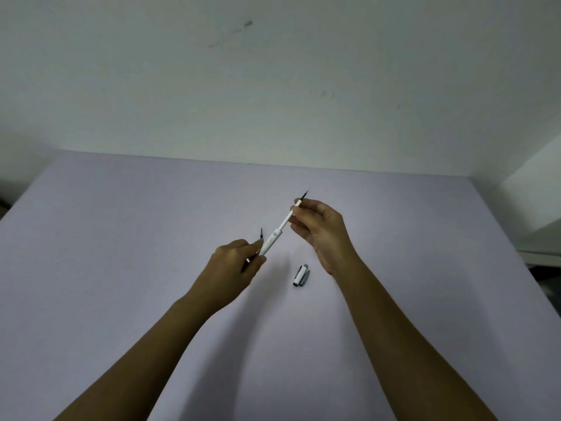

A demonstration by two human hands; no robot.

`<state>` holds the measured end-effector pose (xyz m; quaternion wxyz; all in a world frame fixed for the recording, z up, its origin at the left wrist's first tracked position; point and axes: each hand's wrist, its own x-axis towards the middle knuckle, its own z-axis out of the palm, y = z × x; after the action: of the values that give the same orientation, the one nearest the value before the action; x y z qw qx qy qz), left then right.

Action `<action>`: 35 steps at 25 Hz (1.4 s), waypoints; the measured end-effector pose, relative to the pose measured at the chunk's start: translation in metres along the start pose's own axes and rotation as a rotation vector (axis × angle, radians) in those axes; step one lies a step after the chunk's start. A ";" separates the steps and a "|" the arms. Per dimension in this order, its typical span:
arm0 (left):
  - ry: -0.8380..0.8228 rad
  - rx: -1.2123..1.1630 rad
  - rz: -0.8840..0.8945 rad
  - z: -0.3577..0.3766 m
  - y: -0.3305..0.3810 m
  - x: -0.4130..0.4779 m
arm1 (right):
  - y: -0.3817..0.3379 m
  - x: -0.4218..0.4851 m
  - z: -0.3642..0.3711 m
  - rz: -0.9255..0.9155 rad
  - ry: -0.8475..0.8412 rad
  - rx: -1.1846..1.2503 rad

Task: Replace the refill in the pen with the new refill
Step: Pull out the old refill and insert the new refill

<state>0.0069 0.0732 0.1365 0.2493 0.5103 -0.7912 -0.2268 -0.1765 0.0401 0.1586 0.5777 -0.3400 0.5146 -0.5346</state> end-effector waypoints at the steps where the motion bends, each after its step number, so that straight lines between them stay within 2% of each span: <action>1: 0.031 -0.010 -0.019 -0.001 0.001 -0.001 | 0.000 -0.002 0.001 0.010 -0.015 -0.006; 4: 0.082 -0.013 -0.059 -0.004 0.001 -0.002 | 0.000 -0.004 0.002 -0.024 -0.019 -0.165; 6: 0.100 -0.002 -0.037 -0.004 0.003 -0.003 | 0.002 -0.004 0.002 -0.043 -0.071 -0.342; 8: 0.120 -0.003 -0.036 -0.003 0.005 -0.003 | 0.005 -0.001 0.001 -0.009 -0.110 -0.411; 11: 0.131 -0.017 -0.054 -0.001 0.004 -0.003 | 0.019 0.013 -0.014 0.025 0.031 -0.349; 14: 0.124 -0.025 -0.077 0.004 -0.004 -0.006 | 0.061 0.023 -0.047 0.066 0.253 -0.573; 17: 0.076 -0.018 -0.126 0.017 -0.019 -0.010 | 0.110 0.029 -0.074 0.212 0.249 -0.859; 19: 0.063 -0.002 -0.142 0.015 -0.024 -0.019 | 0.126 0.027 -0.078 0.234 0.230 -0.957; 28: 0.065 0.025 -0.162 0.022 -0.046 -0.024 | 0.157 0.037 -0.078 0.251 0.293 -1.053; 35: 0.074 0.010 -0.142 0.021 -0.041 -0.024 | 0.138 0.034 -0.084 0.381 0.324 -1.035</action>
<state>0.0306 0.0817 0.0914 0.2589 0.5745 -0.7443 -0.2210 -0.2235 0.0474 0.0003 0.3361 -0.3932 0.8435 -0.1449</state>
